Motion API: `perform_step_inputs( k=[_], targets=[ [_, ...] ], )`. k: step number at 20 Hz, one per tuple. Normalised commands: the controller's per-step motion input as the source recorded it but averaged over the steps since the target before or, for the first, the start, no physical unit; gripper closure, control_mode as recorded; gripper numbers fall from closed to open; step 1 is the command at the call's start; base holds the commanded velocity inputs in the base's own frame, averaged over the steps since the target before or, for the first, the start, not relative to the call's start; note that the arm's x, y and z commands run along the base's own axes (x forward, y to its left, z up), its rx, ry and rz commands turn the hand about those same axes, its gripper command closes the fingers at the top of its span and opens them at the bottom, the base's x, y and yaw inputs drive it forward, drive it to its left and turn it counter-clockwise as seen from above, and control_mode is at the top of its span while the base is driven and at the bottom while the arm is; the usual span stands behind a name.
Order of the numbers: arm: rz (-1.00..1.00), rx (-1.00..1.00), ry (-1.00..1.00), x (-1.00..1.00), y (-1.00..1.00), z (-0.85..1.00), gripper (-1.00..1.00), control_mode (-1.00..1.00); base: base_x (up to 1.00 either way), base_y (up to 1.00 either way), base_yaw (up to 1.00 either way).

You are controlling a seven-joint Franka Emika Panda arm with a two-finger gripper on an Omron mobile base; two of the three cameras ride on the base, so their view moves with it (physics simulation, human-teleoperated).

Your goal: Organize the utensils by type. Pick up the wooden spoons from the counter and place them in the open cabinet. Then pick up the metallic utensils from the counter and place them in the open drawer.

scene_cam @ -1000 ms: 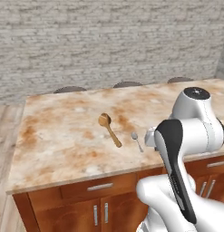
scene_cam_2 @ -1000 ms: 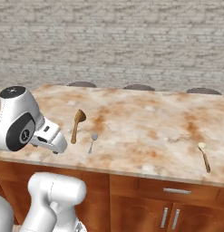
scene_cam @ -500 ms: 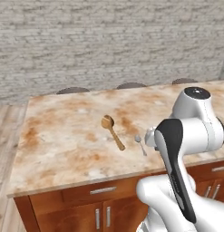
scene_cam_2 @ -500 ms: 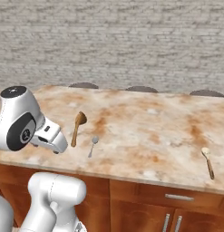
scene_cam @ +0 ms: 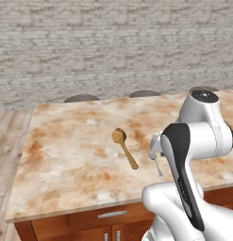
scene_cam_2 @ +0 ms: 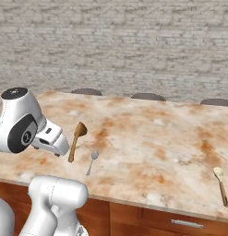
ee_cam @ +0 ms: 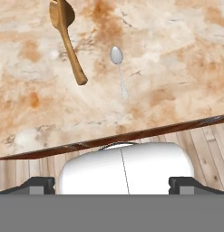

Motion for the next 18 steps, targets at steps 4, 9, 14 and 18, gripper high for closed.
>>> perform_step_inputs(
  k=[4,9,14,18],
  targets=[
    [0.00,0.00,0.00,0.00,0.00,0.00,-1.00,1.00,0.00,0.00,0.00],
    [0.00,0.00,0.00,0.00,0.00,0.00,-1.00,1.00,0.00,0.00,0.00],
    [0.00,0.00,0.00,0.00,0.00,0.00,-1.00,1.00,0.00,0.00,0.00],
    [0.00,0.00,0.00,0.06,-0.05,-0.06,-1.00,-1.00,0.00,0.00,0.00]
  ],
)
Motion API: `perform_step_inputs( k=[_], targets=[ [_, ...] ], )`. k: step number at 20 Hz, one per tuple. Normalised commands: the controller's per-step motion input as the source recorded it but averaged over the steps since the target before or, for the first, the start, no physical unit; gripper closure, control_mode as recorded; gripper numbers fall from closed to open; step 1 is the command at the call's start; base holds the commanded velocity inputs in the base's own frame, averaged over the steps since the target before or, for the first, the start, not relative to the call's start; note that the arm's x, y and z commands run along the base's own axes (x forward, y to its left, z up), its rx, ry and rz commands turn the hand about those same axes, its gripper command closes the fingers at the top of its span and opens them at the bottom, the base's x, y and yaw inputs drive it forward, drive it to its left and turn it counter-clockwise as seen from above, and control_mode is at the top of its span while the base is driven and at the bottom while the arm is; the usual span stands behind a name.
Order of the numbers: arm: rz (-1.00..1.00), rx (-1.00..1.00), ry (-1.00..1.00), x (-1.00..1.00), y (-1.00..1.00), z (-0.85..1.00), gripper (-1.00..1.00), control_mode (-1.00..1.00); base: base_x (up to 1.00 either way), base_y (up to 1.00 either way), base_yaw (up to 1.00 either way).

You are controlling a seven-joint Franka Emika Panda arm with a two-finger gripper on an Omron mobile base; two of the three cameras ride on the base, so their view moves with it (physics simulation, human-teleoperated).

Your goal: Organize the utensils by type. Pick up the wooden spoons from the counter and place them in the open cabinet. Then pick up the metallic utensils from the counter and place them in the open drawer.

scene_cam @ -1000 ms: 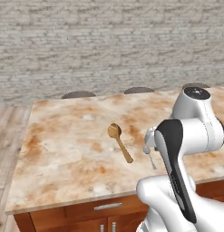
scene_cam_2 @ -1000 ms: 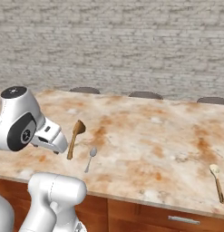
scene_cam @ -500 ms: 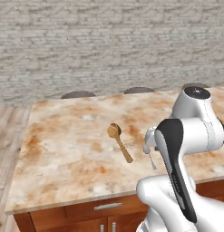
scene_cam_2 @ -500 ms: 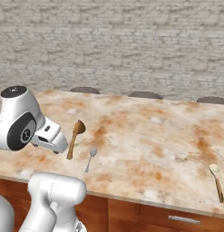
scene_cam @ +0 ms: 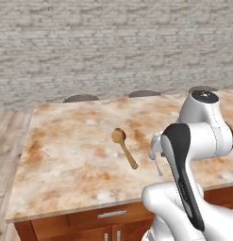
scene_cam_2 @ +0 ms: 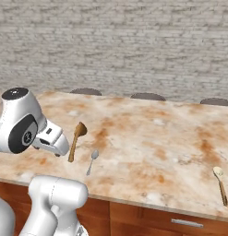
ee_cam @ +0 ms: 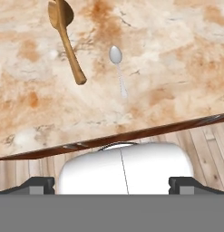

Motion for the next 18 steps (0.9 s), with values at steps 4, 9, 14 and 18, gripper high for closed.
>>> perform_step_inputs(
  k=[4,9,14,18],
  targets=[
    [0.00,0.08,0.00,0.29,-0.30,-0.20,-1.00,-1.00,0.00,0.00,0.00],
    [0.00,0.02,0.00,0.33,-0.15,-0.29,-1.00,-1.00,0.00,0.00,0.00],
    [0.00,0.00,0.01,0.29,0.00,-0.35,-1.00,-1.00,0.00,0.00,0.00],
    [-0.02,-0.01,0.03,0.24,0.00,-0.21,-1.00,-1.00,0.00,0.00,0.00]
  ],
)
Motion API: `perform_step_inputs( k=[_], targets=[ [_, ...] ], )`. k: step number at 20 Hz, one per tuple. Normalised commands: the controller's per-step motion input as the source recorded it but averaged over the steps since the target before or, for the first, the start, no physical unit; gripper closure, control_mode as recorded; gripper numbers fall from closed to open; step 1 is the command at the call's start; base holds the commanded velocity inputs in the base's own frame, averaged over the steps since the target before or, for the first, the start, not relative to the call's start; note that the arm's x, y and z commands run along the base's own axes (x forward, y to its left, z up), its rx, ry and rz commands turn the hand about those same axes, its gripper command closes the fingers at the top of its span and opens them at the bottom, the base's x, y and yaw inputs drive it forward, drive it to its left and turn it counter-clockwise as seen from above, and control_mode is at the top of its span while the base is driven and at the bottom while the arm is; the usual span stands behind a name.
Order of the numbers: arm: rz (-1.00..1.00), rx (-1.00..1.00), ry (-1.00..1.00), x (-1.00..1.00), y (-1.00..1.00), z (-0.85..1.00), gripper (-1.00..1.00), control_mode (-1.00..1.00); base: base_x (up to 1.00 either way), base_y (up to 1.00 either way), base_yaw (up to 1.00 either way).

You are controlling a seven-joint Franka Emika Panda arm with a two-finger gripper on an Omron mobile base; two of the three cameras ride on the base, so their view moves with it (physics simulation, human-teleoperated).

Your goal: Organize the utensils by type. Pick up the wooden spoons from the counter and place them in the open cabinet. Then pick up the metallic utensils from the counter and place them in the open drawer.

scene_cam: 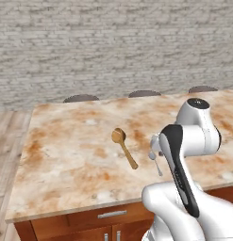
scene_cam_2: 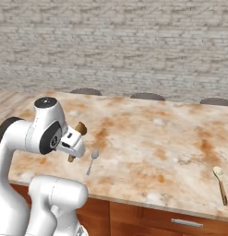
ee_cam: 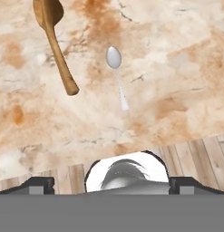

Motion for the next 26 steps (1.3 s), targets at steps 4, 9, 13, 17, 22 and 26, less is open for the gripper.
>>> perform_step_inputs(
  k=[4,9,13,17,22,26],
  targets=[
    [-0.03,0.00,0.04,0.11,-0.06,-0.13,-1.00,-1.00,0.00,0.00,0.00],
    [0.00,0.00,0.04,0.10,-0.15,-0.20,-1.00,-1.00,0.00,0.00,0.00],
    [0.00,0.00,0.10,0.10,-0.07,-0.11,-1.00,-1.00,0.00,0.00,0.00],
    [0.00,0.00,0.10,0.14,0.00,-0.13,-1.00,-1.00,0.00,0.00,0.00],
    [0.00,0.00,0.05,0.30,0.00,-0.19,-1.00,-1.00,0.00,0.00,0.00],
    [0.00,0.00,0.00,0.35,-0.05,-0.26,-1.00,-1.00,0.00,0.00,0.00]
  ],
)
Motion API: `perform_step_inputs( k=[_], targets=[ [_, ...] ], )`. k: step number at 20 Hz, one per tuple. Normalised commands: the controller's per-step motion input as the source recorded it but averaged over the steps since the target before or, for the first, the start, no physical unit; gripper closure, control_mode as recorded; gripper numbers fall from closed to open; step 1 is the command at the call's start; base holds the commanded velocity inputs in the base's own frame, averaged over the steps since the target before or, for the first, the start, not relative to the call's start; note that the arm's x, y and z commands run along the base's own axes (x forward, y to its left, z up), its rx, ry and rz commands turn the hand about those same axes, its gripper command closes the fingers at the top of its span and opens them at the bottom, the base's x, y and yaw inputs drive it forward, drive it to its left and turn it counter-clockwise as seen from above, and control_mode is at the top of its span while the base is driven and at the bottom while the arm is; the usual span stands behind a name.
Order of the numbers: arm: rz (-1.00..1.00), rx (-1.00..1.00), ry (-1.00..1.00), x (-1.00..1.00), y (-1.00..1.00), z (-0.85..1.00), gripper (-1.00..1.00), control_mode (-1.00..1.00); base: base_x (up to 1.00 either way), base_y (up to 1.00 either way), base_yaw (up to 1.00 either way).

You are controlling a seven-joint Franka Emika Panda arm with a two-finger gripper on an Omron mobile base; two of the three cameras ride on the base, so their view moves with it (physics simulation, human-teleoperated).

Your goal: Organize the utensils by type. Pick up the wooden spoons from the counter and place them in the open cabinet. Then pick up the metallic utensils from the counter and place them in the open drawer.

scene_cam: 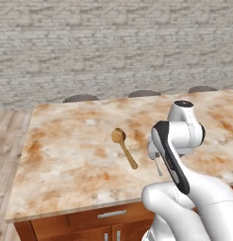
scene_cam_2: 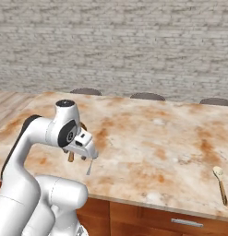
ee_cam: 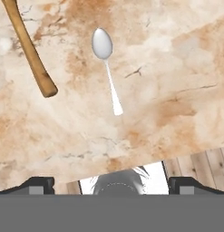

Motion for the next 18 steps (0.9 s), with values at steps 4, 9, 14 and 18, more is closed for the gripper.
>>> perform_step_inputs(
  k=[4,9,14,18],
  targets=[
    [0.00,0.00,-0.02,0.30,-0.02,-0.28,-1.00,-1.00,0.00,0.00,0.00],
    [0.00,0.00,0.00,0.38,-0.03,-0.24,-1.00,-1.00,0.00,0.00,0.00],
    [0.00,0.00,0.00,0.34,-0.04,-0.35,-1.00,-1.00,0.00,0.00,0.00],
    [0.01,-0.02,0.01,0.09,-0.11,-0.24,-1.00,-1.00,0.00,0.00,0.00]
  ],
)
